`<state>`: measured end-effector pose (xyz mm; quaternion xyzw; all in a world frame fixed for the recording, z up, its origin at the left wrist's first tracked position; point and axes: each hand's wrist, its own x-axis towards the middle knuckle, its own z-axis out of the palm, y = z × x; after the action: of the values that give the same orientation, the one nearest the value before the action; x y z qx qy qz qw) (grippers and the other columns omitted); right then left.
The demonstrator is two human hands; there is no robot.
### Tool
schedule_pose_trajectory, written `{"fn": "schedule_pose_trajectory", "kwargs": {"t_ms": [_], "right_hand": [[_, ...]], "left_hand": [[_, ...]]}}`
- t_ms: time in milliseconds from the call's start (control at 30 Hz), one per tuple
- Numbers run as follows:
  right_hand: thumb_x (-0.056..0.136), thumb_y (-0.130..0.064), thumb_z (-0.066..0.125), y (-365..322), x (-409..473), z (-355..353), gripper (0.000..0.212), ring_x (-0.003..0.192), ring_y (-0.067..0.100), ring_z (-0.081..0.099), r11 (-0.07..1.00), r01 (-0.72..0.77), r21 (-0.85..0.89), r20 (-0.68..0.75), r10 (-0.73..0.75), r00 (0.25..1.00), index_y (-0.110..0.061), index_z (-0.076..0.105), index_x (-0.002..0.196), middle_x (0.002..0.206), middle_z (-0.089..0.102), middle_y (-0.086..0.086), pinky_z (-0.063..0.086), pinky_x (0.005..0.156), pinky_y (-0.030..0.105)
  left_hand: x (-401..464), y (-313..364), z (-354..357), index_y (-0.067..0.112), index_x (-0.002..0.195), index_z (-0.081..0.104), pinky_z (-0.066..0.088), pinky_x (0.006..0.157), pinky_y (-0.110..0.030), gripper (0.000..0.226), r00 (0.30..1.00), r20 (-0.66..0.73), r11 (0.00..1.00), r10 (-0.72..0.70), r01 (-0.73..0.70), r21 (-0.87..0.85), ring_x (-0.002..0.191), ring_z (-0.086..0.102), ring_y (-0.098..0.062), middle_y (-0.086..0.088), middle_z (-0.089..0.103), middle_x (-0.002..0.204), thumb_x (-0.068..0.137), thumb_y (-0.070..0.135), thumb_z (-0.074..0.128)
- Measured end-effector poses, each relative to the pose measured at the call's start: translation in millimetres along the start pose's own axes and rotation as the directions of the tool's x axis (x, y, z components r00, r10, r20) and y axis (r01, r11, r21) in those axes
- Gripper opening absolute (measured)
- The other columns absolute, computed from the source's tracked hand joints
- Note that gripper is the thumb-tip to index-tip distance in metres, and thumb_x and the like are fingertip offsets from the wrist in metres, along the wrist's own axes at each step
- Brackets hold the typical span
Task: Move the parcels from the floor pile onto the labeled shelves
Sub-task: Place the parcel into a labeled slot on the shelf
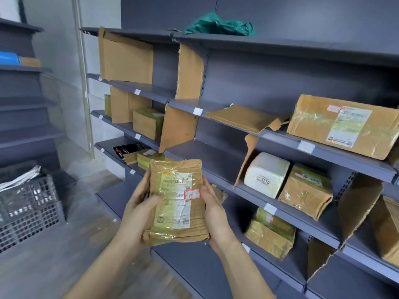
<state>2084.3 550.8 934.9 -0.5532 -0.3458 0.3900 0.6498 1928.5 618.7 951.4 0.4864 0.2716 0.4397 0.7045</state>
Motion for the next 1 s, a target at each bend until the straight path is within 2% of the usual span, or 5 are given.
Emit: {"fn": "schedule_pose_trajectory", "kwargs": {"t_ms": [233, 367, 667, 900, 1000], "right_hand": [[0.100, -0.050, 0.053, 10.8, 61.1, 17.1, 0.041, 0.120, 0.006, 0.065, 0.998, -0.058, -0.003, 0.022, 0.058, 0.998, -0.043, 0.054, 0.140, 0.129, 0.069, -0.017, 0.049, 0.107, 0.038], [0.103, -0.045, 0.049, 10.3, 93.5, 26.8, 0.041, 0.112, 0.002, 0.068, 0.997, -0.076, 0.031, 0.044, 0.075, 0.996, -0.043, 0.051, 0.144, 0.122, 0.072, -0.020, 0.053, 0.097, 0.030], [0.105, -0.043, 0.046, 28.1, 163.2, 52.2, 0.032, 0.111, 0.009, 0.070, 0.985, -0.167, 0.039, 0.159, 0.159, 0.974, -0.047, 0.057, 0.134, 0.120, 0.074, -0.013, 0.053, 0.104, 0.045], [0.104, -0.044, 0.048, 47.6, 220.8, 108.7, 0.032, 0.108, 0.010, 0.072, 0.978, -0.210, -0.011, 0.233, 0.207, 0.950, -0.039, 0.063, 0.132, 0.120, 0.075, -0.008, 0.056, 0.098, 0.043], [0.103, -0.047, 0.048, 56.7, 248.3, 146.5, 0.031, 0.109, 0.014, 0.072, 0.972, -0.234, -0.026, 0.245, 0.233, 0.941, -0.039, 0.063, 0.130, 0.118, 0.076, -0.007, 0.052, 0.104, 0.051]], "left_hand": [[50.5, -0.5, -20.3, 0.041, 0.140, 0.050, 0.048, 0.100, -0.039, 0.069, 0.992, -0.120, 0.998, 0.029, -0.023, 0.058, 0.118, 0.063, -0.012, 0.017, 0.067, 0.125, 0.088, -0.004, 0.058], [76.6, 2.9, -26.7, 0.041, 0.141, 0.050, 0.052, 0.087, -0.033, 0.068, 0.987, -0.150, 0.996, 0.049, -0.037, 0.081, 0.111, 0.067, -0.009, 0.018, 0.069, 0.122, 0.089, -0.003, 0.057], [129.4, -4.9, -59.4, 0.036, 0.146, 0.045, 0.047, 0.104, -0.046, 0.073, 0.967, -0.250, 0.999, 0.047, -0.040, 0.032, 0.120, 0.063, -0.016, 0.017, 0.064, 0.130, 0.088, -0.008, 0.055], [172.5, 1.1, -115.3, 0.039, 0.139, 0.050, 0.049, 0.100, -0.040, 0.070, 0.935, -0.348, 0.998, 0.065, -0.070, -0.002, 0.115, 0.065, -0.010, 0.021, 0.066, 0.126, 0.088, -0.008, 0.057], [196.6, 7.2, -155.2, 0.041, 0.139, 0.049, 0.046, 0.105, -0.043, 0.071, 0.930, -0.362, 0.997, 0.068, -0.076, -0.008, 0.117, 0.064, -0.011, 0.020, 0.063, 0.130, 0.088, -0.006, 0.058]]}}
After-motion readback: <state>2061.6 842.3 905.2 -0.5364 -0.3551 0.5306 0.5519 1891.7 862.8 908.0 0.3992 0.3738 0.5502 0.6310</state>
